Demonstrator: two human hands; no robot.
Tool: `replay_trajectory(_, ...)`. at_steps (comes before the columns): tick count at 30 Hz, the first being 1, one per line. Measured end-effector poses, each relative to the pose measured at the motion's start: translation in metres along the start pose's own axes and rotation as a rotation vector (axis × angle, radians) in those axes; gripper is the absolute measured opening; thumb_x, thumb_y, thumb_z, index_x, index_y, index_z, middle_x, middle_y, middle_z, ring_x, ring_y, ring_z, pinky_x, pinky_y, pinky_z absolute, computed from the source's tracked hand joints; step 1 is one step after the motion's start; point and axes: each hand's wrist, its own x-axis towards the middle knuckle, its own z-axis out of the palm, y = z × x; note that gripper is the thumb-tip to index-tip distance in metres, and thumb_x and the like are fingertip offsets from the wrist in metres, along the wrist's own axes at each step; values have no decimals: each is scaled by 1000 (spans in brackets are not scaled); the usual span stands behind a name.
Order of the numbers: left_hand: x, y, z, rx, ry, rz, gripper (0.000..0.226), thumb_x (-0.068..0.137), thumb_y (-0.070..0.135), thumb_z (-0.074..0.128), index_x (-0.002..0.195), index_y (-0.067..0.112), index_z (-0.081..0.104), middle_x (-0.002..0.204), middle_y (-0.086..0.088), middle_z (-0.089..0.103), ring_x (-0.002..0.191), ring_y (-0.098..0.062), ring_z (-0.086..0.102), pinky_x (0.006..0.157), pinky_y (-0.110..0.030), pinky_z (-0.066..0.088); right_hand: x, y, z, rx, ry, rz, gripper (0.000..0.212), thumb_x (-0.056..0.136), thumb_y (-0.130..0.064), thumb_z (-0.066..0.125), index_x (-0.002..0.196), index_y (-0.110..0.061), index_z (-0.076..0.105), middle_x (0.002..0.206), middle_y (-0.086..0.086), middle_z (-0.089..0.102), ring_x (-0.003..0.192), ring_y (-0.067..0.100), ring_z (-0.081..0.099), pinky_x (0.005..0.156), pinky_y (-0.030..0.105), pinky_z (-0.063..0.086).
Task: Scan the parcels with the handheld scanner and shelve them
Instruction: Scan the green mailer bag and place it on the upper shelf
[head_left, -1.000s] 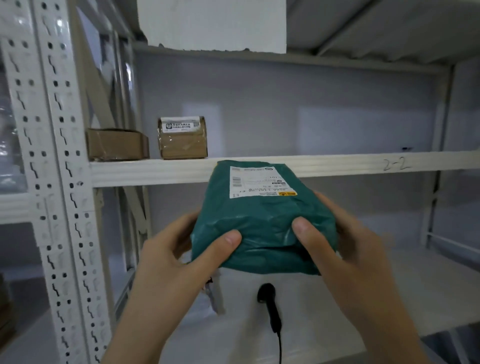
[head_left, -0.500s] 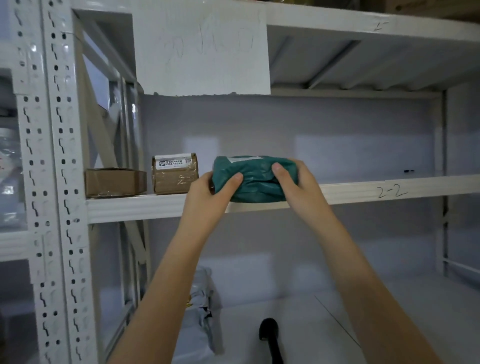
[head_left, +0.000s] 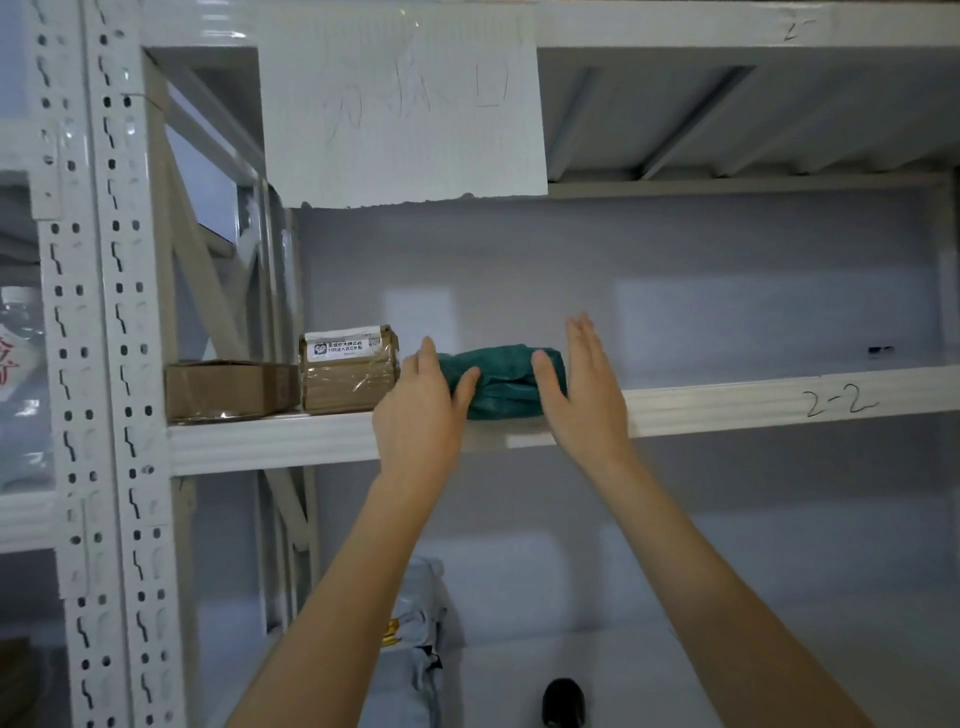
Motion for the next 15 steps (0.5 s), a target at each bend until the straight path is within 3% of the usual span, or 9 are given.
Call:
replay_trajectory(2,-10,2,3,127,226,213,49,97,32,43,134,1,48,133,-18,56,121,-34,56,95,-42,47,-9,0,0,-165,130,-233,58,96,-34,26,147,-6,25,157,8,20,146,19,15,118,32,10)
replay_trajectory(4,-17,0,16,191,305,403,46,96,25,40,134,0,49,137,-18,53,130,-33,47,110,-45,31,-13,4,8,-284,158,-385,55,94,-29,29,142,-2,35,152,13,32,143,25,24,117,38,14)
replay_trajectory(10,-19,-8,52,321,151,432,48,97,26,33,136,2,47,143,-14,47,137,-31,38,115,-46,14,-12,18,38,-464,41,-400,56,92,-30,28,137,-1,44,145,14,44,138,29,37,112,43,17)
replay_trajectory(15,-48,-23,56,238,355,492,45,97,18,35,139,5,44,147,-12,41,139,-29,32,117,-47,16,-36,32,45,-213,217,-510,52,90,-21,39,138,-1,40,148,18,37,140,29,27,118,42,18)
